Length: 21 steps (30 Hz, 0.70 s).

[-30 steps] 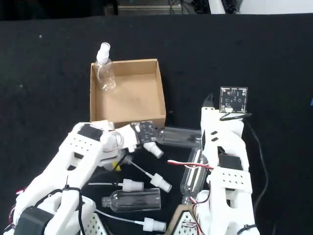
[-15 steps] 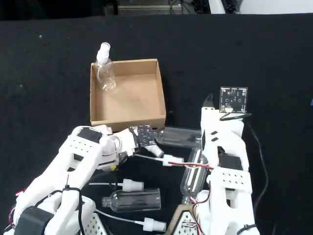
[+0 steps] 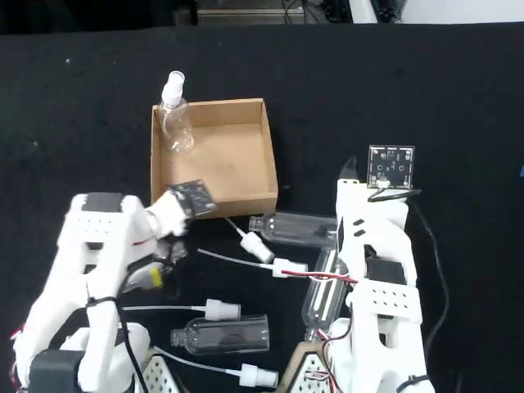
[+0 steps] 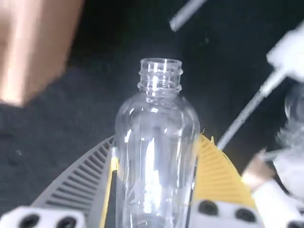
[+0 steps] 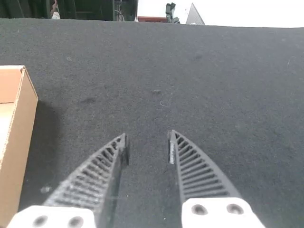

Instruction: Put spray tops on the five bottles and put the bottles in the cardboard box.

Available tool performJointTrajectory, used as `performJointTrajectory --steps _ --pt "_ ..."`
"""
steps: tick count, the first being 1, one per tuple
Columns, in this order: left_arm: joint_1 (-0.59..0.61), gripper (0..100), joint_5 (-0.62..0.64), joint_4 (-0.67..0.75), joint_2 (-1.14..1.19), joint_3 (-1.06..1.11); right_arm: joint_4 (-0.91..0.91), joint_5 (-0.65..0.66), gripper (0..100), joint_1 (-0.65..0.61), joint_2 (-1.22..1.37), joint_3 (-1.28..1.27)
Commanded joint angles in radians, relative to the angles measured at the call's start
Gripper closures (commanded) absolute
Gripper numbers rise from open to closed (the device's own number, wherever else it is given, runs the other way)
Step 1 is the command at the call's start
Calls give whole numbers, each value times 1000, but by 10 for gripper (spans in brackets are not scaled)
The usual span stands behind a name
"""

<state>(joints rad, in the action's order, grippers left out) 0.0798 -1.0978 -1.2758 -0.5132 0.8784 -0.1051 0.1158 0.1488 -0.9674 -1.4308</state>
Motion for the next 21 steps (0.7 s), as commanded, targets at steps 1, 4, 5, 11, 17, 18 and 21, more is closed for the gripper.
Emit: performJointTrajectory --steps 1,4,5,11,17,18,21 --pt "168 833 -143 -35 -15 -64 26 8 874 12 48 4" --pt "291 834 -152 -26 -15 -76 26 8 874 12 48 4" --pt "334 834 -150 -3 -11 -81 26 8 874 12 48 4" --pt "604 834 81 284 -3 -61 26 8 874 11 48 4" --pt "780 834 247 393 92 -93 26 5 874 11 48 4" --pt "805 834 249 393 126 -113 26 5 874 11 48 4" --pt "869 830 250 388 250 -196 26 3 874 11 48 4"
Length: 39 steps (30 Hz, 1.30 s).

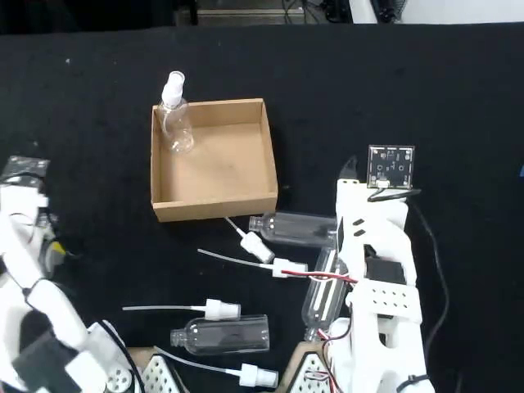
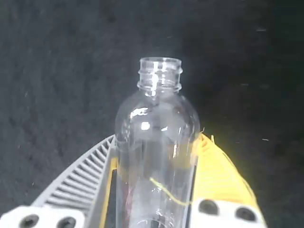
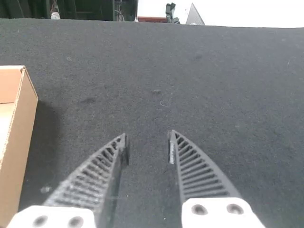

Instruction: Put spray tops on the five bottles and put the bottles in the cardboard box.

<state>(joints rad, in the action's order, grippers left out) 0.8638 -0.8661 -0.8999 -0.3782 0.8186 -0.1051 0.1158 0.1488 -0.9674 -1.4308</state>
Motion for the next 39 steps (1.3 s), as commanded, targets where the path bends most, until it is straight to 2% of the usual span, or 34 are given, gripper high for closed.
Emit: performJointTrajectory --steps 1,7,13,21,30,35,39 --pt "104 829 14 -6 147 -166 26 3 874 11 48 4" --pt "163 823 5 -173 308 -433 26 3 874 11 48 4" --pt "166 672 -86 -245 414 -570 26 5 874 11 48 4" --pt "147 696 -184 -224 500 -662 26 5 874 11 48 4" --pt "137 698 -181 -210 643 -708 28 8 874 11 48 -4" --pt "137 698 -71 -146 669 -708 29 8 874 11 48 -4" --pt "133 699 -46 -150 669 -710 29 8 874 11 48 -4"
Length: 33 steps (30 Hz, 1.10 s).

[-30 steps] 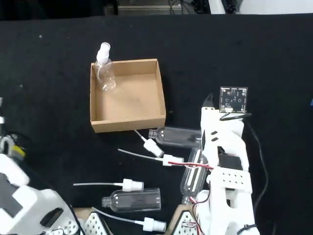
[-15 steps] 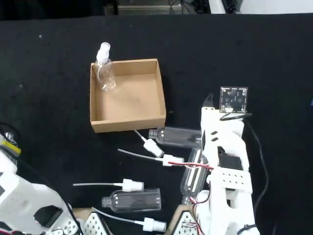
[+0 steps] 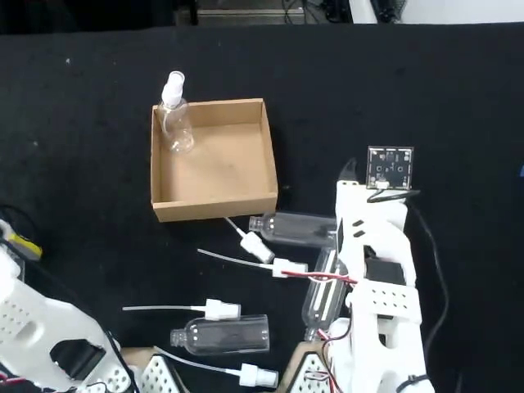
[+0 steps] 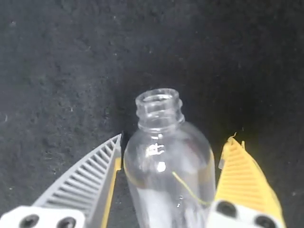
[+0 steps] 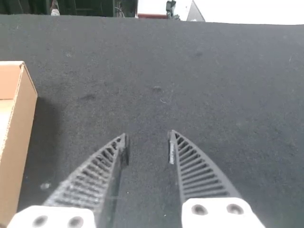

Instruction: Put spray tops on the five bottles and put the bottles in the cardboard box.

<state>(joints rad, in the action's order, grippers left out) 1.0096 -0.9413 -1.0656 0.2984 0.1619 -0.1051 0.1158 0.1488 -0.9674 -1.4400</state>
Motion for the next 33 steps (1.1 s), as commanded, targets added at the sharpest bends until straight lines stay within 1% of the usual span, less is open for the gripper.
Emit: performJointTrajectory --steps 1,2,4,7,8,9,10,12,16,19,22,26,30,33 --pt "-13 710 29 15 -8 -53 29 8 874 11 48 5" --pt "-12 731 29 14 -8 -53 29 8 874 11 48 5" --pt "-10 805 23 -23 -9 -53 29 8 874 11 48 5" --pt "-13 970 23 -104 -40 -53 31 6 874 11 48 5" --pt "-13 976 23 -126 -60 -53 31 5 874 11 48 5" --pt "-19 950 23 -144 -81 -53 31 5 874 11 48 5" --pt "-24 949 25 -161 -106 -51 31 5 874 9 48 5" --pt "-30 973 29 -192 -161 -51 31 5 874 9 48 5" --pt "-88 970 35 -264 -290 -38 31 5 874 9 48 5" --pt "-182 970 114 -319 -373 -2 31 3 874 9 48 7" --pt "-298 970 175 -321 -419 61 31 5 874 9 48 7" --pt "-427 970 186 -330 -427 90 29 3 874 9 48 5" --pt "-495 967 186 -331 -437 94 28 2 874 9 48 5" --pt "-498 967 187 -350 -428 97 28 2 874 9 48 5"
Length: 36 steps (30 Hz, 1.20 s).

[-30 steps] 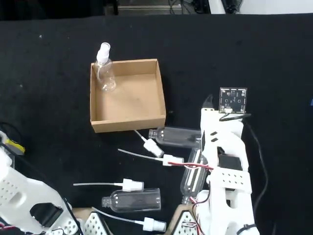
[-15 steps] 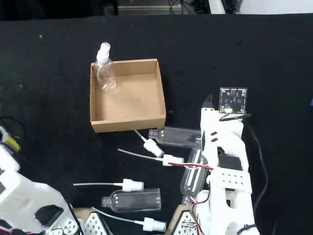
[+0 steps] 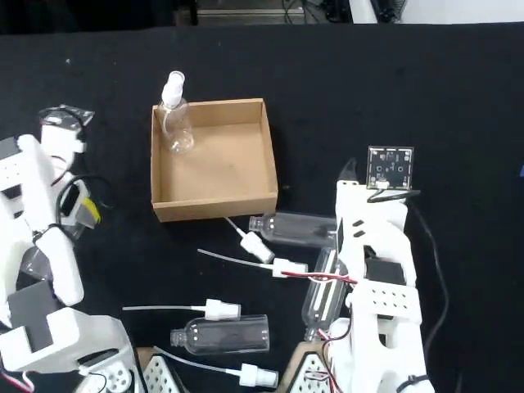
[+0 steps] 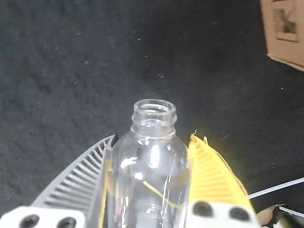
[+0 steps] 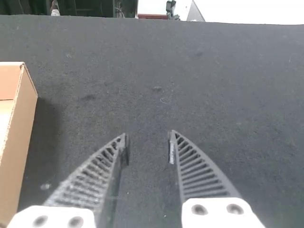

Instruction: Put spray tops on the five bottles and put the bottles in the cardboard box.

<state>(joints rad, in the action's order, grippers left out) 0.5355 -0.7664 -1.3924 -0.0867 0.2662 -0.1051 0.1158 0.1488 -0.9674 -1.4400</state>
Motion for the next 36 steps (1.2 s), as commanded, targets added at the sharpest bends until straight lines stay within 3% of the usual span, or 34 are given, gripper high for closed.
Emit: performJointTrajectory --steps 1,14,17,23,30,36 --pt "-24 967 12 -43 -41 -4 28 2 874 9 48 7" --pt "-202 967 9 -130 -51 -30 21 2 874 15 42 7" --pt "-231 968 8 -123 -52 -30 -51 6 874 15 41 42" --pt "-285 967 3 -121 -52 -31 -377 20 874 17 41 262" --pt "-220 967 5 -353 -48 -145 -848 282 874 -54 48 605" --pt "-107 967 12 -361 -52 -203 -1138 483 871 -245 47 656"
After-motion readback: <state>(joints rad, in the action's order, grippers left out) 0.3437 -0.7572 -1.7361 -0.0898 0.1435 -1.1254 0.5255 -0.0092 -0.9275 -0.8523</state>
